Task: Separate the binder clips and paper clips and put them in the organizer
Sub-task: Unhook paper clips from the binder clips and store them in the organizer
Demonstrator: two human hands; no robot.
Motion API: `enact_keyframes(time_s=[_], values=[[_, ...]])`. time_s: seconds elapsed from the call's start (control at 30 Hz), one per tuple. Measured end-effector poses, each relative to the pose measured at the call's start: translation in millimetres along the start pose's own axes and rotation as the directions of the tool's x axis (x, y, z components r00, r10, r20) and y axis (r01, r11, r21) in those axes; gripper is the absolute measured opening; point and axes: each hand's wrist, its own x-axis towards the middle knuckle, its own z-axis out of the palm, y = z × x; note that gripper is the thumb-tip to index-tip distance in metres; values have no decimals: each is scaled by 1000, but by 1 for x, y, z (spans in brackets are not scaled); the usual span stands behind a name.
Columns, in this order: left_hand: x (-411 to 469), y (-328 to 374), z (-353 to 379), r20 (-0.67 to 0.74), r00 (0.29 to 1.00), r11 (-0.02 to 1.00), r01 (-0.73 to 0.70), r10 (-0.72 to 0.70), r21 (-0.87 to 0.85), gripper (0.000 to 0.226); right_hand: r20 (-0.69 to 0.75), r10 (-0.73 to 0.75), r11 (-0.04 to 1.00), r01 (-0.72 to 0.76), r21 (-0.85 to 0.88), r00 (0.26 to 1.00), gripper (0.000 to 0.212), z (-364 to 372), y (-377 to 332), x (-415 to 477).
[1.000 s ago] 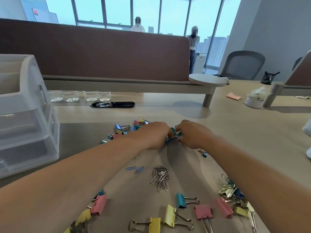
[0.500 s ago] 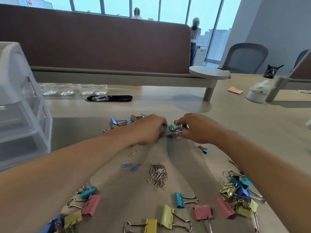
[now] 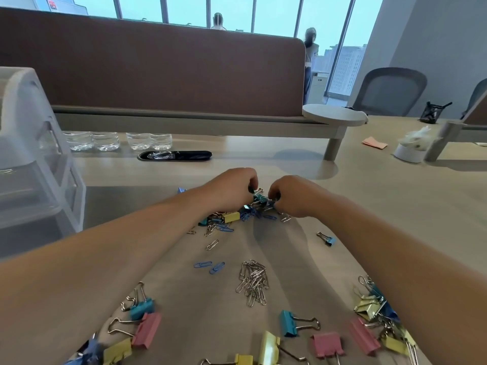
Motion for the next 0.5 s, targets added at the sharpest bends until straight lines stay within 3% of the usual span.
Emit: enact_keyframes(time_s=[0.2, 0.3, 0.5], values=[[15, 8, 8, 67, 997, 989, -52, 43, 140, 30, 25, -4, 999, 5, -37, 1000, 29, 3, -2, 6], [24, 10, 15, 118, 992, 976, -70, 47, 204, 36, 34, -13, 999, 14, -41, 999, 17, 7, -1, 9], [32, 12, 19, 148, 988, 951, -89, 46, 296, 24, 36, -10, 1000, 11, -28, 999, 5, 4, 2, 8]])
